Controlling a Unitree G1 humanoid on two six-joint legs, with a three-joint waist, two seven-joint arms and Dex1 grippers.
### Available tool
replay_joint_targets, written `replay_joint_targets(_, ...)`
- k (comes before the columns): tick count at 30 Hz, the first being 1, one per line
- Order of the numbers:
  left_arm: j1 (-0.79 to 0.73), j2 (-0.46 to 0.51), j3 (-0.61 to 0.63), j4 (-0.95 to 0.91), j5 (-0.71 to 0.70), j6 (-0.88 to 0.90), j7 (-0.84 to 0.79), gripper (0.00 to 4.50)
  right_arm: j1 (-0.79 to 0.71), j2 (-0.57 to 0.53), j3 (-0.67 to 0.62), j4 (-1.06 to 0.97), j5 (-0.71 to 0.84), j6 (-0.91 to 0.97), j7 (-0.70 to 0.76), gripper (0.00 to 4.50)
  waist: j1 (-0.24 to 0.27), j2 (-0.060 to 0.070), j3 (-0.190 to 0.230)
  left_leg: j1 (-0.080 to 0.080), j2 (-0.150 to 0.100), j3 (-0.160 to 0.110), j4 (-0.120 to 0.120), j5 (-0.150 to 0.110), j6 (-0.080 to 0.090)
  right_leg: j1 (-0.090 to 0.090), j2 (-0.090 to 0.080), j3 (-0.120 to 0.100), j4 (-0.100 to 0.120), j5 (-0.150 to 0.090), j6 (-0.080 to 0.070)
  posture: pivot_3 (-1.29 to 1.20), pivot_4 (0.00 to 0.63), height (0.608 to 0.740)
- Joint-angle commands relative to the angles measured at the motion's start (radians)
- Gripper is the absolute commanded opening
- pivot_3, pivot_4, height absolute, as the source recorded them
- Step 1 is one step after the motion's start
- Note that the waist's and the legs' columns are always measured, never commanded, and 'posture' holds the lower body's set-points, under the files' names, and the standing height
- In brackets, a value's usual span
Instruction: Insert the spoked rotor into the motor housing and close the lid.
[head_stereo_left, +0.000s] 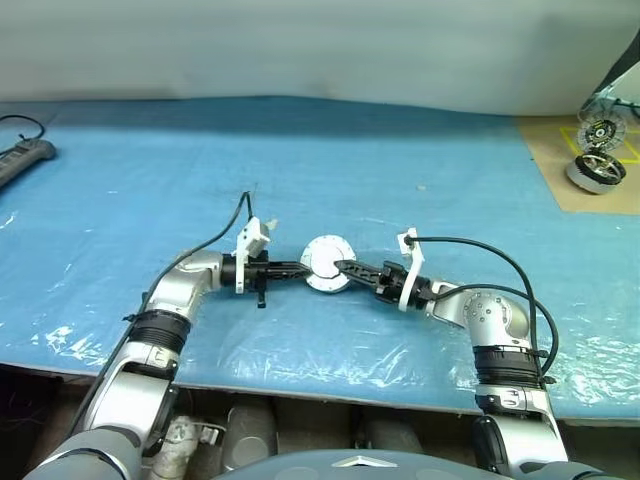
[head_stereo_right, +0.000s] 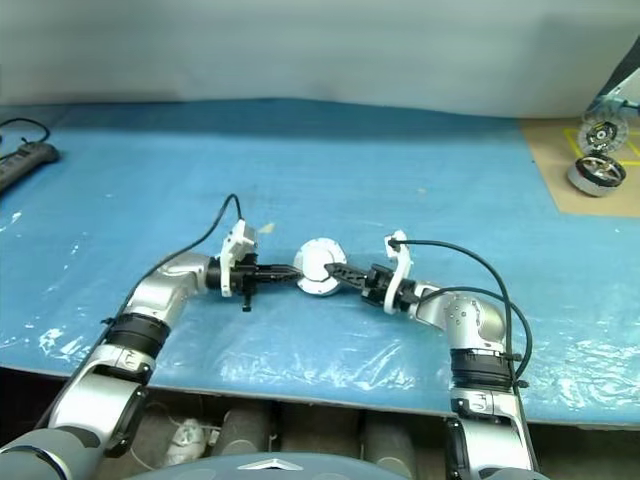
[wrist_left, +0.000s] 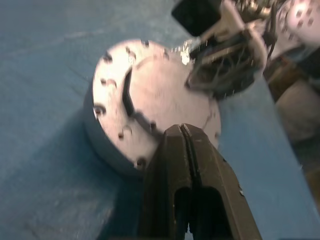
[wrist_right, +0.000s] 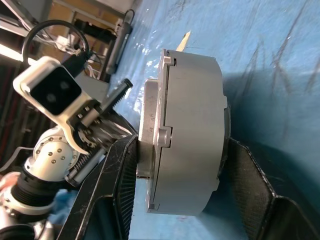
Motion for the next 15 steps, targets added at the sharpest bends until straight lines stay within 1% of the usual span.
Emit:
replay_joint_targets(1, -0.031, 0.034, 0.081, -0.113, -0.122, 0.149, 0.024, 0.0, -0.026, 0.036, -0.065, -0.015, 0.099, 0.052, -0.033, 2.36, 0.001, 0.001, 0.001, -0.001, 0.0, 0.0, 0.0, 0.0, 0.0, -0.001, 0.0, 0.0, 0.0, 0.0, 0.0, 0.0, 0.15, 0.74)
replay_joint_targets(6, -0.076, 0.045, 0.183, -0.083, -0.202, 0.292, 0.144, 0.0, -0.096, 0.135, -0.273, 0.028, 0.312, 0.118, -0.157, 2.36, 0.004, 0.003, 0.002, -0.006, 0.0, 0.0, 0.0, 0.0, 0.0, -0.003, 0.0, -0.001, -0.001, 0.0, 0.0, 0.0, 0.15, 0.74)
replay_joint_targets(7, -0.079, 0.042, 0.197, -0.08, -0.214, 0.324, 0.173, 0.0, -0.111, 0.155, -0.306, 0.028, 0.357, 0.125, -0.19, 2.36, 0.004, 0.003, 0.003, -0.006, 0.0, 0.0, 0.001, 0.0, 0.0, -0.004, -0.001, -0.002, -0.001, 0.0, 0.0, 0.0, 0.15, 0.74)
replay_joint_targets(10, -0.049, 0.02, 0.221, -0.078, -0.221, 0.344, 0.234, 0.0, -0.152, 0.201, -0.377, 0.025, 0.48, 0.119, -0.295, 2.36, 0.004, 0.003, 0.003, -0.007, 0.0, -0.001, 0.002, 0.0, 0.0, -0.005, -0.001, -0.003, 0.0, 0.0, 0.0, 0.0, 0.15, 0.74)
replay_joint_targets(13, -0.027, -0.019, 0.284, -0.085, -0.3, 0.416, 0.288, 0.55, -0.17, 0.225, -0.378, 0.007, 0.564, 0.115, -0.378, 2.36, 0.004, 0.003, 0.003, -0.008, 0.0, -0.001, 0.002, 0.001, 0.002, -0.004, -0.001, -0.003, -0.001, 0.0, 0.0, 0.0, 0.15, 0.74)
replay_joint_targets(15, -0.025, -0.044, 0.332, -0.11, -0.383, 0.495, 0.323, 1.21, -0.174, 0.232, -0.361, -0.003, 0.61, 0.113, -0.419, 2.36, 0.004, 0.003, 0.003, -0.009, 0.0, -0.001, 0.002, 0.001, 0.002, -0.004, 0.0, -0.004, -0.001, 0.0, 0.0, 0.0, 0.15, 0.74)
